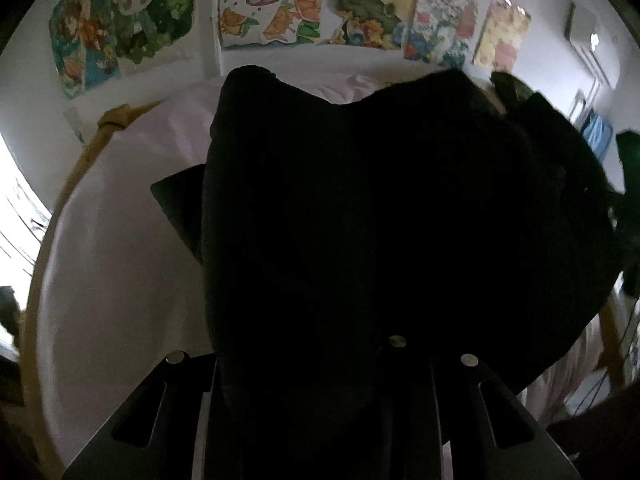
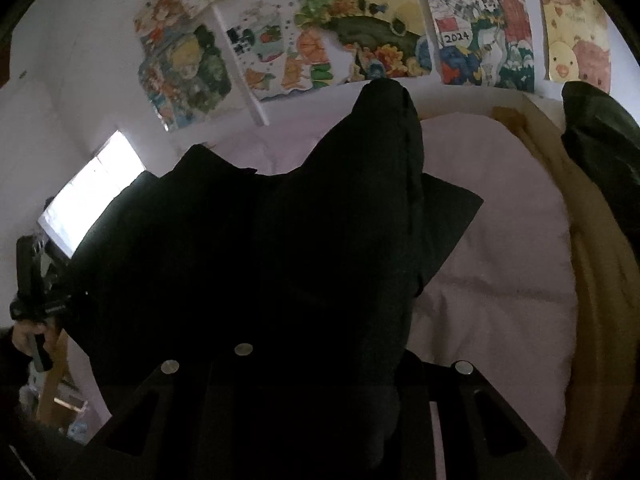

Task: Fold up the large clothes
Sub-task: 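Lower the folded jacket onto the sheet with both tools and open them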

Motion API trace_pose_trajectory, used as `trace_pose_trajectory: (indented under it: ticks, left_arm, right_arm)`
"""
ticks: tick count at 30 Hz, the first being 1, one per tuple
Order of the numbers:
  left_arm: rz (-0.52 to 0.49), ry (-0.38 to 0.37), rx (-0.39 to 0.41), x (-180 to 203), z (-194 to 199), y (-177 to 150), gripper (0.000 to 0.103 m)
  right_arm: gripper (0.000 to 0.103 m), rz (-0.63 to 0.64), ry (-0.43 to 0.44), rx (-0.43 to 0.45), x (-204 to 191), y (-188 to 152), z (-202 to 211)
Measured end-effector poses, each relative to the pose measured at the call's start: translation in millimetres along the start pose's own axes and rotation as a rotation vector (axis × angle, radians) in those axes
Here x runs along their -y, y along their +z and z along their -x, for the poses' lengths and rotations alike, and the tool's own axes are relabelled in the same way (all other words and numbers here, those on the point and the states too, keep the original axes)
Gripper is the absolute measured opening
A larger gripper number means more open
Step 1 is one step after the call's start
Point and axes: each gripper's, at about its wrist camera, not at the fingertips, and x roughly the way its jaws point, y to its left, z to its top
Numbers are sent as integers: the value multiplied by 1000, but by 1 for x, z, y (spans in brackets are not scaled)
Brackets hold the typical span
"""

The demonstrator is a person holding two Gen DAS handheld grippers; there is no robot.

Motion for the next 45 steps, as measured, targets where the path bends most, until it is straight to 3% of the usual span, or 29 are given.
trace_pose_trajectory:
  ticks: [5,12,19,28,31,33,37,40,43,45]
  left_arm:
    - [19,13,-23,22,1,-32,23]
    - [-77,75,-41,44,-32,-62,25]
    - [48,55,-44,30,-35,-67,32]
    - [129,123,-12,25,-25,-81,64]
    - [160,147,16,24,-17,-86,71]
    - [154,163,21,27,-13,-90,71]
    - [100,213,61,40,0,-95,71]
    - [116,223,104,42,14,-101,73]
    - [161,198,165,41,31,-107,89]
    - [187,173,220,44,46,-111,93]
  right_arm:
    - [25,-6,-29,-20,-7,-40,14]
    - [29,-47,-98,-45,12,-80,-9]
    - [37,-98,-114,-37,24,-84,-11]
    - [61,-170,-182,-20,33,-102,-8]
    - [67,-189,-204,-1,35,-111,-5]
    - [83,-194,-238,14,33,-116,-3]
    - [90,-185,-320,60,26,-126,5]
    - [99,-157,-376,104,20,-133,13]
    - [103,-111,-420,165,10,-139,27]
    - [103,-97,-435,210,3,-143,38]
